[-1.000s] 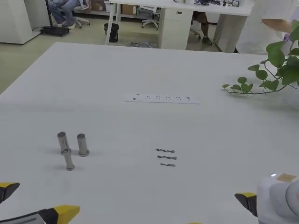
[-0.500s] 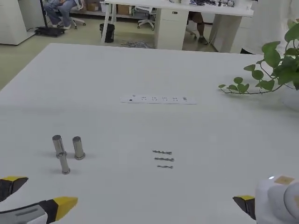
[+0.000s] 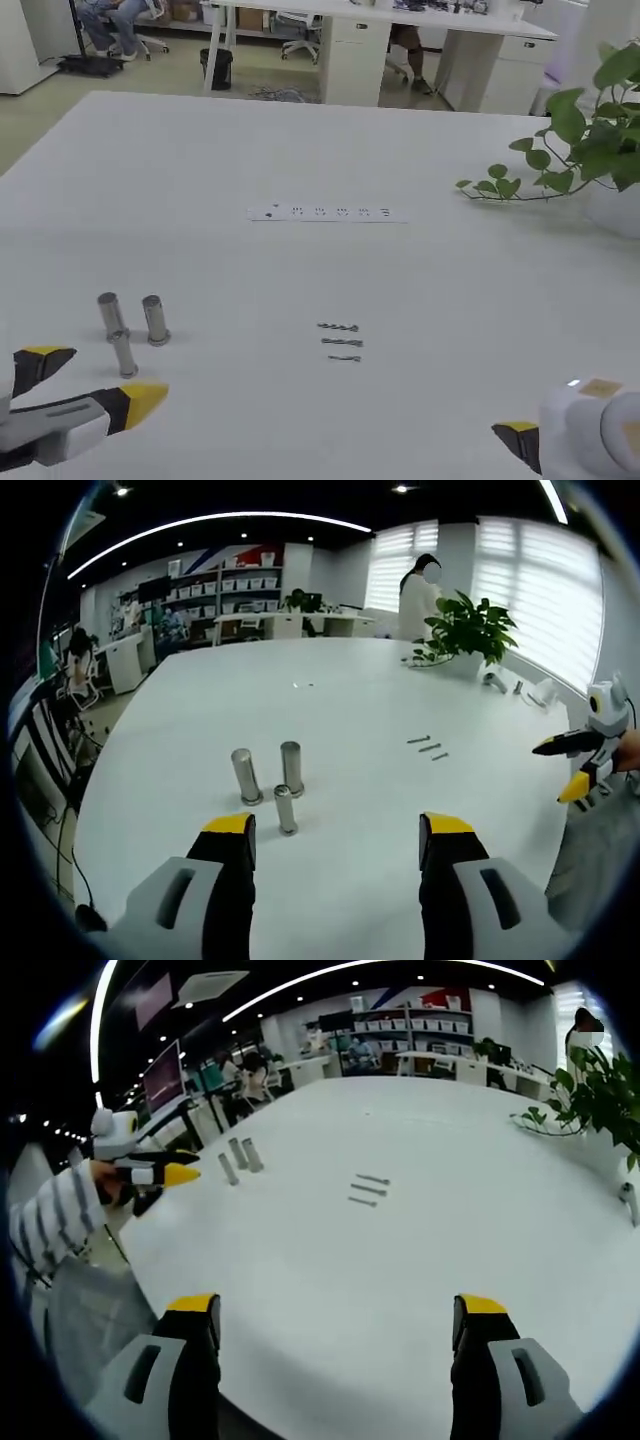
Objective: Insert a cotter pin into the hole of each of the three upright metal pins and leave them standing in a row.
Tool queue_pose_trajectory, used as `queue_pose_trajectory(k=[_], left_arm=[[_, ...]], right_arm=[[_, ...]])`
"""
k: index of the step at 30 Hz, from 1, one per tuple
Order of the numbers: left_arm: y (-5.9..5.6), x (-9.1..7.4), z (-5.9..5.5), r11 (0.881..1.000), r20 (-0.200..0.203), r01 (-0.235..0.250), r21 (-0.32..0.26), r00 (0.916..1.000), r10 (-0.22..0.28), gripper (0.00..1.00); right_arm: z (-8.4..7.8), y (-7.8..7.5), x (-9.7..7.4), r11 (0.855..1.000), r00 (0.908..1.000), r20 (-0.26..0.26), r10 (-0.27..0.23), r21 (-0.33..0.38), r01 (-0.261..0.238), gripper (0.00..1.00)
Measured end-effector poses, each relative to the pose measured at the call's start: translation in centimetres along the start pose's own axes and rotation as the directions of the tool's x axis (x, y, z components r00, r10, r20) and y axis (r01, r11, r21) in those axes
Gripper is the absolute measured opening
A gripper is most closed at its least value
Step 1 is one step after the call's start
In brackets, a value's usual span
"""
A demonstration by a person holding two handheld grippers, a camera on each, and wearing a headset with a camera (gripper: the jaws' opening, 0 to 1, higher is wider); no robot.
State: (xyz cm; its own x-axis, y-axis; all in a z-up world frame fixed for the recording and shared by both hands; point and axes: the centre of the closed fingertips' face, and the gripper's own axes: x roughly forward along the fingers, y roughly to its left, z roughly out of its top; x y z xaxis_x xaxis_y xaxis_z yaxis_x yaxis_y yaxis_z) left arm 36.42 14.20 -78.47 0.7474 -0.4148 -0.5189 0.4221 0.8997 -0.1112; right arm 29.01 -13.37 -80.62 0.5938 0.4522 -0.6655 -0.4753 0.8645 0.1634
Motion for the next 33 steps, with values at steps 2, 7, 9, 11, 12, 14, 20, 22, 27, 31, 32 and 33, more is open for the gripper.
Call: queue_pose_trajectory(k=[2,7,9,11,12,14,20,22,27,31,32,33], left_arm=[[0.2,0.4,0.1,1.000,0.001,0.003,-0.002,1.0000,-0.003,0.65],[0.7,1.4,-0.1,1.000,-0.013,0.007,0.000,0.9999,-0.007,0.65],[0.7,1.8,-0.3,1.000,-0.021,0.011,-0.010,0.9997,-0.011,0.64],[0.8,2.1,-0.3,1.000,-0.016,0.011,-0.018,0.9998,-0.011,0.60],[0.9,2.3,-0.3,1.000,-0.016,0.007,-0.019,0.9999,-0.007,0.58],[1.0,2.7,-0.2,1.000,-0.010,0.004,-0.016,0.9999,-0.005,0.54],[0.8,4.0,-0.4,1.000,-0.022,0.026,-0.003,0.9994,-0.026,0.57],[0.8,4.4,-0.5,0.999,-0.029,0.034,0.004,0.9990,-0.034,0.57],[1.8,5.3,-0.6,1.000,-0.036,0.004,-0.013,0.9993,-0.005,0.59],[2.1,5.9,-0.8,1.000,-0.039,-0.002,-0.026,0.9992,0.001,0.54],[2.2,6.0,-0.9,1.000,-0.043,-0.003,-0.026,0.9991,0.001,0.54],[2.3,6.1,-1.0,1.000,-0.048,-0.003,-0.026,0.9988,0.002,0.53]], right_arm=[[-0.1,0.1,0.0,1.000,1.0000,-0.002,0.000,0.001,0.000,0.98],[-0.2,0.3,0.1,1.000,1.0000,-0.008,0.001,0.002,-0.001,0.98],[-0.2,0.3,0.1,1.000,0.9999,-0.012,0.002,0.002,-0.002,0.98],[-0.3,0.3,0.2,1.000,0.9998,-0.018,0.003,0.000,-0.003,0.98],[-0.3,0.3,0.2,1.000,0.9998,-0.020,0.003,-0.001,-0.003,0.98],[-0.3,0.3,0.2,1.000,0.9998,-0.021,0.002,-0.001,-0.002,0.98],[-0.4,0.3,0.3,1.000,0.9995,-0.031,0.008,0.004,-0.008,0.98],[-0.5,0.4,0.4,1.000,0.9993,-0.036,0.009,0.006,-0.009,0.98],[-0.5,0.5,0.6,1.000,0.9990,-0.042,0.013,0.007,-0.013,0.98],[-0.6,0.6,0.8,1.000,0.9988,-0.047,0.016,0.012,-0.015,0.98],[-0.7,0.6,0.8,1.000,0.9987,-0.048,0.017,0.013,-0.016,0.98],[-0.7,0.7,0.9,1.000,0.9985,-0.052,0.017,0.014,-0.016,0.98]])
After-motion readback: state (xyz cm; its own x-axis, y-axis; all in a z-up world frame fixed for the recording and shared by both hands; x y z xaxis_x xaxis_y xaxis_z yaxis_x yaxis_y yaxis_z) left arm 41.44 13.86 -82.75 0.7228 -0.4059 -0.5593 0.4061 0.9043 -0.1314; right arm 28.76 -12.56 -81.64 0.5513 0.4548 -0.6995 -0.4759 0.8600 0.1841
